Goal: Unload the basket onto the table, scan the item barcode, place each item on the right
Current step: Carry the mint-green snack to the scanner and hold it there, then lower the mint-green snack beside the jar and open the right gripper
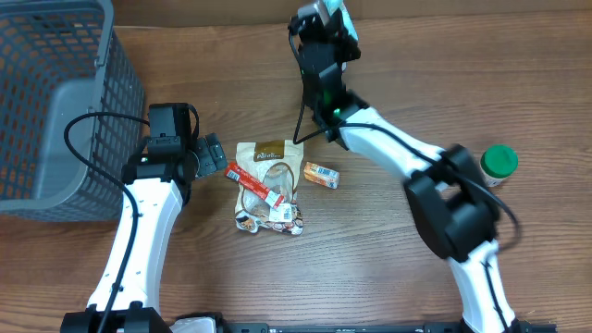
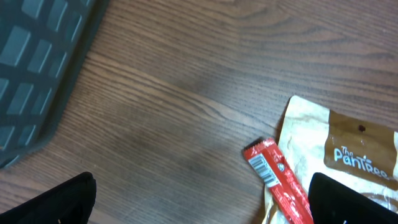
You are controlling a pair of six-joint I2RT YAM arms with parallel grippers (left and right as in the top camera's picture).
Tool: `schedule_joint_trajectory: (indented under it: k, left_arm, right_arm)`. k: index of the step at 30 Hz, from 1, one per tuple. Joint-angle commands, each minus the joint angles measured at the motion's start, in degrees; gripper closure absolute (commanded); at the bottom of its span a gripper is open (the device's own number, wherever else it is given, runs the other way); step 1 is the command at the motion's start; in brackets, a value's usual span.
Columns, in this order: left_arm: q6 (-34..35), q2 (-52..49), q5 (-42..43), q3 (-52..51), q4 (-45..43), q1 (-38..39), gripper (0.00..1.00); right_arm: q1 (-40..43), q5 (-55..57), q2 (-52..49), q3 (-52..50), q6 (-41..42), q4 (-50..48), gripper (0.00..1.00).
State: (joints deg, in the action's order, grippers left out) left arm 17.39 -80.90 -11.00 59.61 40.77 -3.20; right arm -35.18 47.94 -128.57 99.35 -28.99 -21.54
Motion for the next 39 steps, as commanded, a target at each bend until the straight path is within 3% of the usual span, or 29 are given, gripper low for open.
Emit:
schedule_joint_trajectory:
  k: [1, 10, 14, 17, 22, 25, 32, 33, 34, 39]
  left_arm:
    - [-0.24, -0.07, -0.55, 0.61, -0.09, 0.0, 0.0]
    - [-0.24, -0.07, -0.55, 0.61, -0.09, 0.0, 0.0]
    - [-0.24, -0.07, -0.55, 0.61, -0.09, 0.0, 0.0]
    - [-0.24, -0.07, -0.55, 0.61, -0.09, 0.0, 0.0]
    - [-0.24, -0.07, -0.55, 0.61, -0.11, 0.0, 0.0]
    - [-0.24, -0.07, -0.55, 0.61, -0.11, 0.0, 0.0]
    - [-0.24, -0.07, -0.55, 0.61, -0.09, 0.0, 0.0]
    - [-0.24, -0.07, -0.55, 0.61, -0.09, 0.0, 0.0]
    - [-0.24, -0.07, -0.55, 0.61, -0.09, 0.0, 0.0]
    - [-0.24, -0.07, -0.55, 0.61, -0.09, 0.0, 0.0]
  right_arm:
    - [-0.33, -2.99, 13.25, 1.29, 15.37, 11.63, 0.97]
    - [4.83, -24.7, 25.94, 1.29, 42.88, 64.85, 0.97]
    - [9.84, -35.91, 25.68, 0.15, 45.72, 82.88, 0.97]
    - [13.27, -41.92, 25.68, -3.58, 45.72, 90.51, 0.96]
    - [17.4, -42.47, 25.68, -13.44, 45.2, 91.6, 0.96]
    - [19.58, -41.77, 25.68, -19.82, 43.39, 87.1, 0.92]
    - [22.75, -35.54, 25.68, -27.91, 38.97, 76.78, 0.92]
    - [23.06, -34.53, 25.68, -28.24, 38.99, 75.95, 0.88]
    - [23.37, -33.9, 25.68, -28.37, 38.99, 75.32, 0.71]
    - [23.67, -34.75, 25.68, -28.41, 40.22, 72.96, 0.56]
